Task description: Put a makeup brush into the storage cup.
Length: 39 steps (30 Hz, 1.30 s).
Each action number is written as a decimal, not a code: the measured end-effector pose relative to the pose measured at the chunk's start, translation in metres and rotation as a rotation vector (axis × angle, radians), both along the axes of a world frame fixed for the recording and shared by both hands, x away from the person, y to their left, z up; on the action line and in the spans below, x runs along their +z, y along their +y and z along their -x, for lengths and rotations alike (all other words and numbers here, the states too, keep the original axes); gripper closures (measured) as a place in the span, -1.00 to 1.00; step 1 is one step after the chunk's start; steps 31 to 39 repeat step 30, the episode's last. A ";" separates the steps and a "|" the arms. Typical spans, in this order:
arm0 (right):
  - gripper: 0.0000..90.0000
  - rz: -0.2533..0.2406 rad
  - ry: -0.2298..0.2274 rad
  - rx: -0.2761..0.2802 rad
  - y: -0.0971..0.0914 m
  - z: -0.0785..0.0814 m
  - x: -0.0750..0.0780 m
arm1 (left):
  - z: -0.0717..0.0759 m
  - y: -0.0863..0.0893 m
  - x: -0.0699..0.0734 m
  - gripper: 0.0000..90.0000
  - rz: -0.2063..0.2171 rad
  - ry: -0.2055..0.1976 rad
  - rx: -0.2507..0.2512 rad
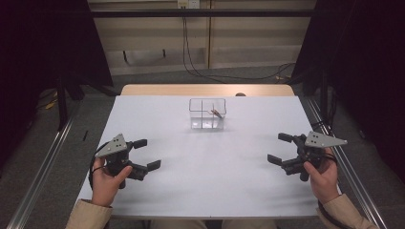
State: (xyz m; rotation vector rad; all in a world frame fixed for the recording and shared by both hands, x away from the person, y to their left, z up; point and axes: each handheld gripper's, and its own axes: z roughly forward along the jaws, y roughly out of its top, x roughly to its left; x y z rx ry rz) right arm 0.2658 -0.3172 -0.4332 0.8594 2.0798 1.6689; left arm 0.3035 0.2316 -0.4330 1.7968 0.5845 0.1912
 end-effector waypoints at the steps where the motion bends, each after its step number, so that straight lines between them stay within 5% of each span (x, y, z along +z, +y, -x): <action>1: -0.94 -0.003 0.004 0.004 -0.001 0.001 0.000 | 0.000 0.000 0.000 -0.98 -0.001 -0.001 -0.001; 39: -0.94 0.013 0.009 0.004 -0.005 0.009 -0.006 | 0.002 0.001 0.000 -0.98 -0.001 -0.007 0.001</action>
